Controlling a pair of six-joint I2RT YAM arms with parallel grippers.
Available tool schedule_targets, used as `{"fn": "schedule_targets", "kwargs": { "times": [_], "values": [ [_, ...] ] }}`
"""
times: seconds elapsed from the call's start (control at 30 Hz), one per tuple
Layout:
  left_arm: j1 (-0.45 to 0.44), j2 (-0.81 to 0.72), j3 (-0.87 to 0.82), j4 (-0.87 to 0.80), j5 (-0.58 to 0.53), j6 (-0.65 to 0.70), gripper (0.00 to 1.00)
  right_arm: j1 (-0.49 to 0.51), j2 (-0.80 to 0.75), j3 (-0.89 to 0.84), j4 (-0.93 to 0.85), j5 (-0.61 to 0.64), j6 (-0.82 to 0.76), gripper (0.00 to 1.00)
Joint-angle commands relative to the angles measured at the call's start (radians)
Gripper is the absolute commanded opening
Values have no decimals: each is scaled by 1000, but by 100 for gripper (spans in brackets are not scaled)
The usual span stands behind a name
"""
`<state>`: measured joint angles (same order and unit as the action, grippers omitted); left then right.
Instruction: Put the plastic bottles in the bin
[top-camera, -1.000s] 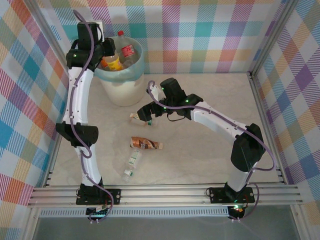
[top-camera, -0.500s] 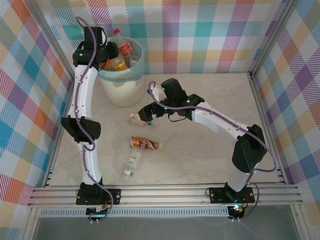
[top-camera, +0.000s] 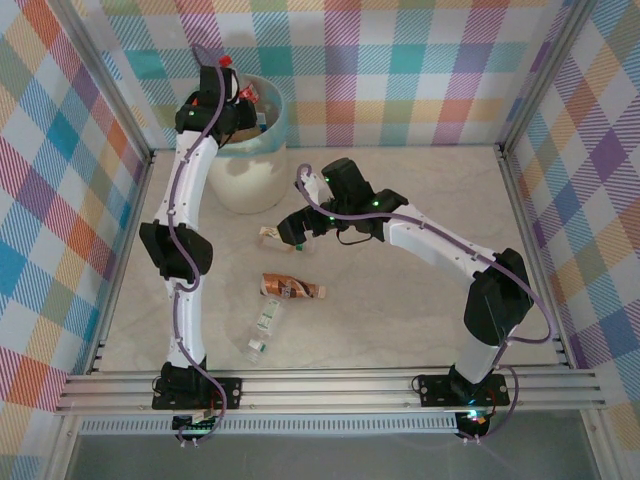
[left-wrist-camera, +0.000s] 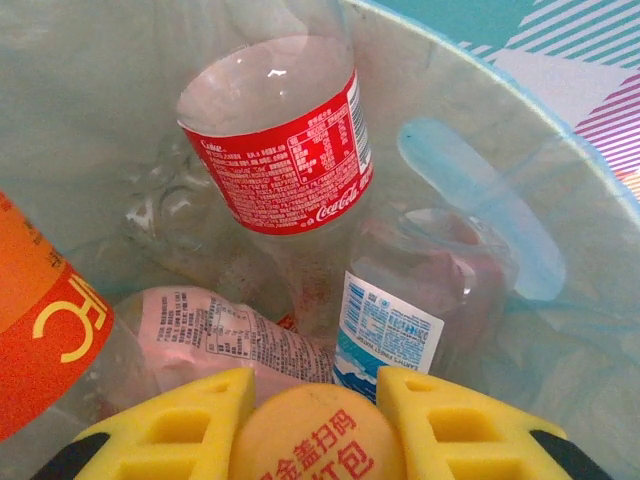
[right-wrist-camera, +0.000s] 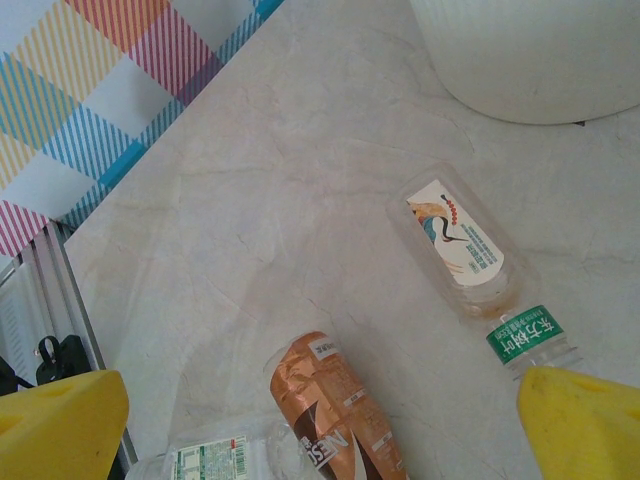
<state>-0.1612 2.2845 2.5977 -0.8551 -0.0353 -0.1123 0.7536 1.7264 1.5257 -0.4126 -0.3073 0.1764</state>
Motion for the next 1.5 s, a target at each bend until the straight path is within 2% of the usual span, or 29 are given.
{"fn": "schedule_targets", "kwargs": {
  "times": [0.0, 0.13, 0.23, 0.33, 0.4, 0.5, 0.67, 0.73, 0.87, 1.0, 1.13, 1.3, 1.47],
  "values": [
    [1, 113, -80, -277, 20, 53, 0, 4, 19, 22, -18, -9, -1, 100],
    [13, 108, -76, -266, 74, 23, 0, 4, 22, 34, -33, -10, -3, 100],
    [23, 72, -49, -248, 127, -8, 5, 4, 19, 43, -41, -9, -3, 100],
    [26, 23, 9, -244, 153, -34, 21, 4, 10, 47, -41, -7, -4, 100],
    [27, -36, 15, -222, 159, -48, 39, 4, 4, 48, -41, -6, -3, 100],
    [28, -124, 16, -192, 158, -65, 55, 4, -3, 45, -41, -7, 2, 100],
    [26, -269, -1, -161, 126, -75, 67, 4, -19, 39, -37, -10, 9, 100],
    [27, -333, -35, -146, 100, -72, 68, 3, -24, 36, -41, -7, 5, 100],
    [25, -512, -219, -94, 41, -54, 68, 4, -28, 36, -64, 10, -38, 100],
    [27, -702, -472, -52, 51, -31, 67, 4, -10, 50, -116, -44, -166, 99],
    [26, -887, -729, -30, 102, -17, 67, 5, 45, 79, -218, -144, -314, 99],
    [26, -1112, -1067, 8, 217, -44, 68, 11, 68, 4, -200, -156, -380, 93],
    [26, -1257, -1282, -4, 265, -87, 68, 53, 95, -94, -140, -138, -436, 91]
  ]
}}
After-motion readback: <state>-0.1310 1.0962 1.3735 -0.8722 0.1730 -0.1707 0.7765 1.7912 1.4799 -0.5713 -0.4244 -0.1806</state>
